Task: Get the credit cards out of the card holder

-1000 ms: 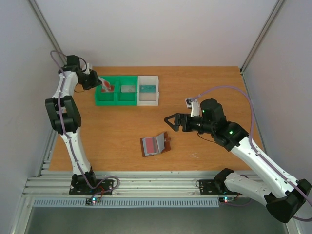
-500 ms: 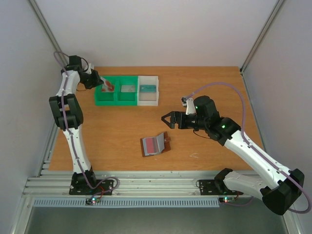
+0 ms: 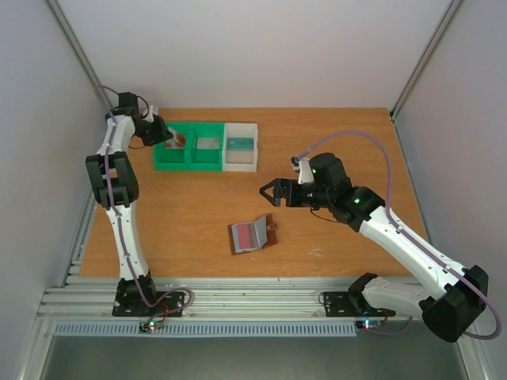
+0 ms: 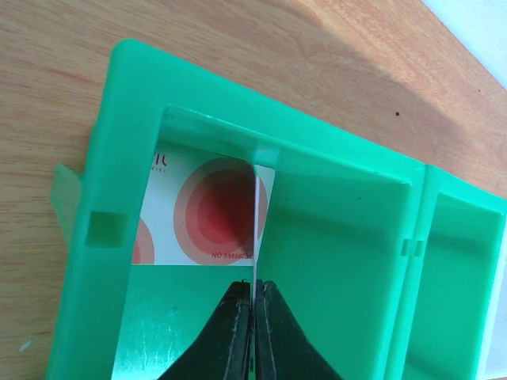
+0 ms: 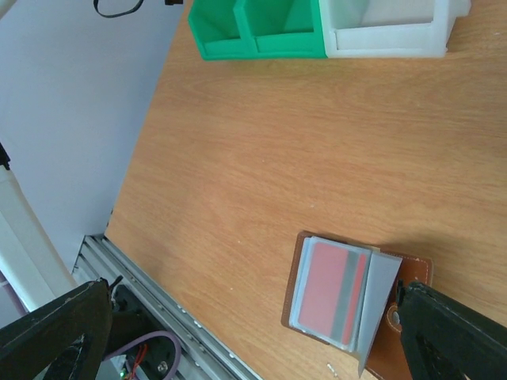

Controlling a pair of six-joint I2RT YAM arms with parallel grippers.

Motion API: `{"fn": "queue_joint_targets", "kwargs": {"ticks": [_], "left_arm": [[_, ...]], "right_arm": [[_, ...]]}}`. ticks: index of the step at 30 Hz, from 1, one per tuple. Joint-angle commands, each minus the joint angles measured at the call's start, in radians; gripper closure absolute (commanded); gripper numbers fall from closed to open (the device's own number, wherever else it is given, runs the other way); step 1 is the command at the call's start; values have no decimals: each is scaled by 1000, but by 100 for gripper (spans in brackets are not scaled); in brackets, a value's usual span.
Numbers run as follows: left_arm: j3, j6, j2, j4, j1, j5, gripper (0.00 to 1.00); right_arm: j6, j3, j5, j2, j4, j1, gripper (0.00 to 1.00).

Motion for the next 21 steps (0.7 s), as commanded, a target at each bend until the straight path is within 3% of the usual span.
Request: {"fn": "queue_joint_targets", "kwargs": {"ticks": [1,10,21], "left_arm": [[38,21,28,15,-6,-6,94],[42,31,23,50,-7,-80,89],[55,5,25,87,-6,-74,83]], "right_arm": [[-21,37,19,4,18,1,2],[-25,49,32,16,7,0,2],[-18,52,60,27,-17,1,2]]}}
